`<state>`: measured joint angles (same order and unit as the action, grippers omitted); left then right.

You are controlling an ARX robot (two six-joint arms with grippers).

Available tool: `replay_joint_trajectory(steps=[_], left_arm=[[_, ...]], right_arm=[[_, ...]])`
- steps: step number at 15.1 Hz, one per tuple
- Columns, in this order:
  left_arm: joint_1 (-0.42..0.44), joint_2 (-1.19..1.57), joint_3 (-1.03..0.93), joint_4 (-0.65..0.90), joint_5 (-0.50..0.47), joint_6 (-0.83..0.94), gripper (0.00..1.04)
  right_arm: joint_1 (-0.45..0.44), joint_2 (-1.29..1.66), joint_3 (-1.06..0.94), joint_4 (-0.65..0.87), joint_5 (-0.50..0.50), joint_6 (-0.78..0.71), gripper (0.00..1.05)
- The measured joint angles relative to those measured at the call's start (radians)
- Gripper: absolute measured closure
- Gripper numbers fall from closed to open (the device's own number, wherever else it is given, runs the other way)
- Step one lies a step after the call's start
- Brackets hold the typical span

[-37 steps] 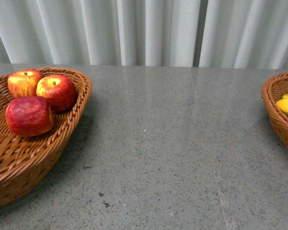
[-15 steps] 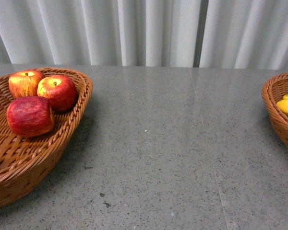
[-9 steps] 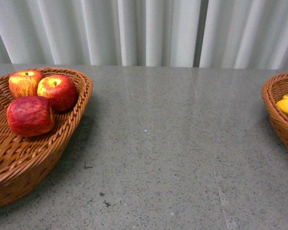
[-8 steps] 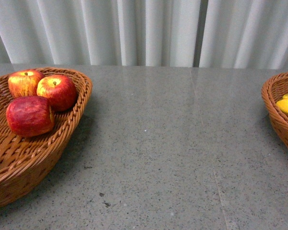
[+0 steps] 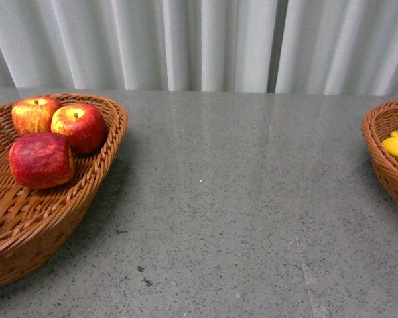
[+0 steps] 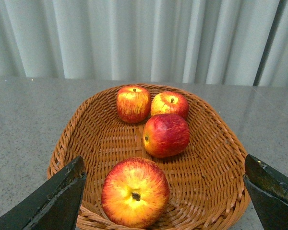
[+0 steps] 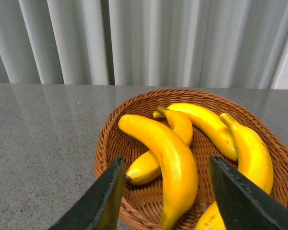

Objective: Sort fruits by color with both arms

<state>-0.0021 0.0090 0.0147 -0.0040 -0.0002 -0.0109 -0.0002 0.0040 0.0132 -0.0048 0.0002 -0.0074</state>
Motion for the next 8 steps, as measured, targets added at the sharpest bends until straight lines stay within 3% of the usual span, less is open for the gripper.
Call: replay_joint_trajectory(steps=[4, 8], left_arm=[[0.000, 0.000, 0.000, 0.000, 0.000, 0.000, 0.07], [0.000, 0.000, 0.000, 0.000, 0.000, 0.000, 0.07]], right_arm=[[0.000, 0.000, 0.000, 0.000, 0.000, 0.000, 0.06], [0.000, 0.000, 0.000, 0.000, 0.000, 0.000, 0.06]])
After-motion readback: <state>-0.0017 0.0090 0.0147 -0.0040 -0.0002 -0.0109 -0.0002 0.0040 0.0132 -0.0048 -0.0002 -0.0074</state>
